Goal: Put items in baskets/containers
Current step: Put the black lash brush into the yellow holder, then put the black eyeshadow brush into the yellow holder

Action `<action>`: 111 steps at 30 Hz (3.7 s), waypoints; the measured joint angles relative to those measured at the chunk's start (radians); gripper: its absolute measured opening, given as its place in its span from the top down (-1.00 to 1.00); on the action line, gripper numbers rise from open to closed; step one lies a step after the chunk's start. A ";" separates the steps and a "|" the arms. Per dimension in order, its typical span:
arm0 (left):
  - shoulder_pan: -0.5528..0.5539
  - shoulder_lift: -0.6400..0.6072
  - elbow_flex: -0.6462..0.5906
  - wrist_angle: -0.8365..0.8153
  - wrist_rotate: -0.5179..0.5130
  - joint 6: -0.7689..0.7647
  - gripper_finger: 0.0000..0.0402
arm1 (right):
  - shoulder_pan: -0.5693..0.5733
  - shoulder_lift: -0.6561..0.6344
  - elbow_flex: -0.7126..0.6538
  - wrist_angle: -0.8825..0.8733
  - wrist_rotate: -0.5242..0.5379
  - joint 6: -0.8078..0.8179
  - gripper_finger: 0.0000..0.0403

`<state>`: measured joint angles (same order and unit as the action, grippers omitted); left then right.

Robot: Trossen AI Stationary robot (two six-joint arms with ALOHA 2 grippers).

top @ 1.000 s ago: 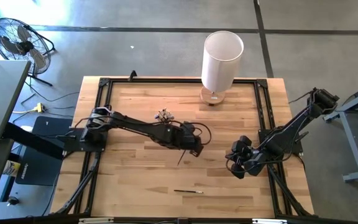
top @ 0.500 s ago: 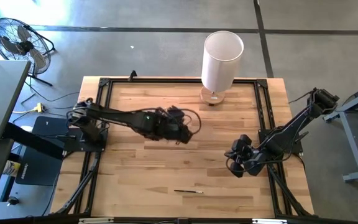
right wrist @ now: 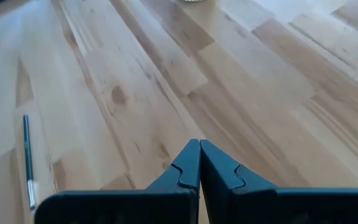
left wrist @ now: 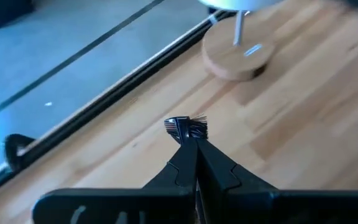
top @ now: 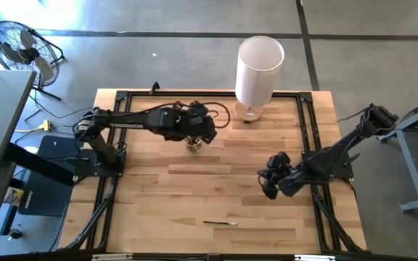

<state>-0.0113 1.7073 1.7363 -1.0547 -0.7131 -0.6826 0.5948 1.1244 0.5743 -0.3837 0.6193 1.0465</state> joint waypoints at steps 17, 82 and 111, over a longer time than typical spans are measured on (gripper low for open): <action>0.104 -0.176 -0.488 0.574 0.106 0.210 1.00 | -0.108 0.000 0.000 0.118 0.001 -0.007 0.99; -0.078 -0.357 -0.535 0.437 0.378 -0.104 0.13 | -0.289 0.000 0.000 0.184 -0.349 -0.181 0.98; -0.515 -0.108 -0.754 0.360 0.592 -0.138 0.99 | 0.010 0.187 0.224 0.286 -0.058 -0.137 1.00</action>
<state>-0.5267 1.5992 0.9827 -0.6952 -0.1211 -0.8204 0.6050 1.3114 0.7981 -0.0977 0.5612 0.9090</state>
